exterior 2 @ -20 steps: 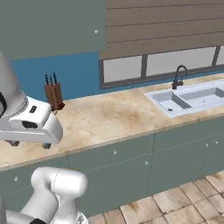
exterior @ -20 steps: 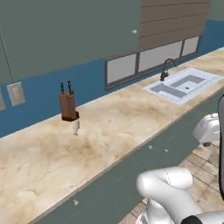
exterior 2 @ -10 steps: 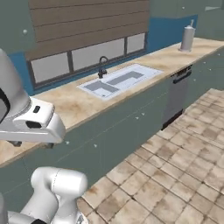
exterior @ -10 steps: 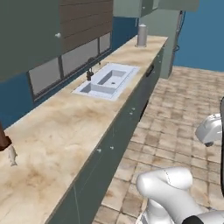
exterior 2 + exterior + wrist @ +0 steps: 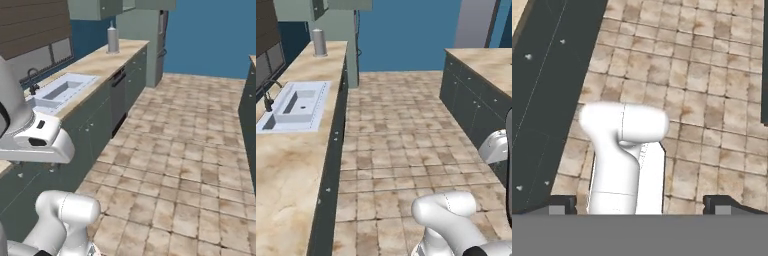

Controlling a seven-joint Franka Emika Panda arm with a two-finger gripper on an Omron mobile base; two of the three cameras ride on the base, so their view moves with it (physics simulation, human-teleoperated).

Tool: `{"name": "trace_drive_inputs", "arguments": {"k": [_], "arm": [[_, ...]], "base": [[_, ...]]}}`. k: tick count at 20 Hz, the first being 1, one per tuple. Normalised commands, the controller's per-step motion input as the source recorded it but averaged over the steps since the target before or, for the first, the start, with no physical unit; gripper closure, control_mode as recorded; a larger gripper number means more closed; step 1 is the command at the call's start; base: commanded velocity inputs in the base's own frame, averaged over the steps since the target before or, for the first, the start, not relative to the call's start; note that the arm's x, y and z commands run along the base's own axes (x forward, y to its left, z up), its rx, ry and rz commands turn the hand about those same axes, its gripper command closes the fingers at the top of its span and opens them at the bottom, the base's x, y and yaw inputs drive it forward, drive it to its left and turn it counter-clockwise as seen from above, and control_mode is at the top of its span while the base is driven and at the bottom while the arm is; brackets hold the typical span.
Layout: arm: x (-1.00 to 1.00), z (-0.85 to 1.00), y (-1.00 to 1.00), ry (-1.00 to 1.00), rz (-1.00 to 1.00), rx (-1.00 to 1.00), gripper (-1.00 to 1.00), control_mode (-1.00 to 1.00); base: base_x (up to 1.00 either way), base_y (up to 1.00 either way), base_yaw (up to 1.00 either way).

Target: Close all open cabinet doors.

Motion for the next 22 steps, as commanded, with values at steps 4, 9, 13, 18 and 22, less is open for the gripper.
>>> {"name": "trace_drive_inputs", "arguments": {"k": [4,9,13,18,22], "arm": [[0.00,0.00,0.00,0.00,0.00,0.00,-1.00,1.00],[0.00,0.00,0.00,0.00,0.00,0.00,-1.00,1.00],[0.00,0.00,0.00,0.00,0.00,0.00,-1.00,1.00],[0.00,0.00,0.00,0.00,0.00,0.00,-1.00,1.00],[0.00,0.00,0.00,0.00,0.00,0.00,-1.00,1.00]], "base": [[0.41,-0.16,-0.41],[0.90,-0.02,-0.20],[1.00,-0.12,-0.12],[1.00,-0.18,-0.12],[1.00,-0.14,-0.13]]}}
